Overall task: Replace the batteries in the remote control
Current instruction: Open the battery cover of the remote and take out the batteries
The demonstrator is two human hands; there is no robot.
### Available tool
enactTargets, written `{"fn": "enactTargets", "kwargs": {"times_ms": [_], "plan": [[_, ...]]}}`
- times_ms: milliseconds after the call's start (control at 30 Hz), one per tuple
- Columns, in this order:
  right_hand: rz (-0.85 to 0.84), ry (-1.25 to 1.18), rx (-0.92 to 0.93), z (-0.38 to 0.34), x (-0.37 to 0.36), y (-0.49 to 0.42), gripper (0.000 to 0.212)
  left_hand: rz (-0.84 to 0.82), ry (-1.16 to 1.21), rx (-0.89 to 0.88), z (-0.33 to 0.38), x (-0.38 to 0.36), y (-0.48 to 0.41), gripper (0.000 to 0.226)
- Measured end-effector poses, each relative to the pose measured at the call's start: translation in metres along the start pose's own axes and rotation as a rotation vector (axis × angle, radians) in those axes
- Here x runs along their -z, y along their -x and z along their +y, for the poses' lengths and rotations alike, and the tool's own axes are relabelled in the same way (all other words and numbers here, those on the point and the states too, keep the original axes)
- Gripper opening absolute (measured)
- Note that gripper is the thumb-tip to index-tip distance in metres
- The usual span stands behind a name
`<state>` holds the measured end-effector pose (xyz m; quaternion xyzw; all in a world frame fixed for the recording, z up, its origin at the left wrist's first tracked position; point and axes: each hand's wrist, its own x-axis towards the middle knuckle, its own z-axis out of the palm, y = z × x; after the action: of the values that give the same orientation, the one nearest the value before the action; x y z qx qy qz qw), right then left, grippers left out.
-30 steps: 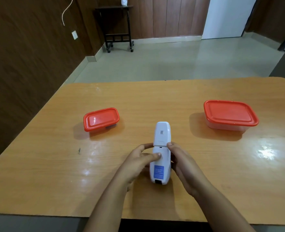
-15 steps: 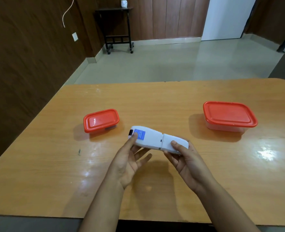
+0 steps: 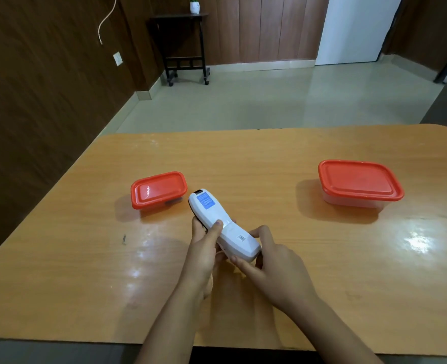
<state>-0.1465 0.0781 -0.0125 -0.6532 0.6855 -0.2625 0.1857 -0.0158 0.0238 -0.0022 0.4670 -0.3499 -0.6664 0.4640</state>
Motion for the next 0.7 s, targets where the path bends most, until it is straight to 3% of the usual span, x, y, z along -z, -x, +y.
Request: {"fn": "enactTargets", "kwargs": {"times_ms": [167, 333, 433, 700], "plan": [[-0.012, -0.064, 0.006, -0.001, 0.003, -0.002, 0.040, 0.049, 0.021, -0.049, -0.004, -0.005, -0.002, 0.033], [-0.006, -0.054, -0.050, 0.009, 0.008, -0.002, 0.040, 0.246, 0.193, -0.094, 0.006, 0.002, -0.013, 0.020], [0.056, -0.040, -0.143, 0.026, 0.014, -0.010, 0.043, 0.189, 0.280, -0.027, 0.011, 0.009, -0.014, 0.023], [0.294, 0.038, -0.316, 0.065, 0.009, -0.048, 0.050, 0.108, 0.173, 0.043, 0.007, 0.002, -0.008, 0.020]]}}
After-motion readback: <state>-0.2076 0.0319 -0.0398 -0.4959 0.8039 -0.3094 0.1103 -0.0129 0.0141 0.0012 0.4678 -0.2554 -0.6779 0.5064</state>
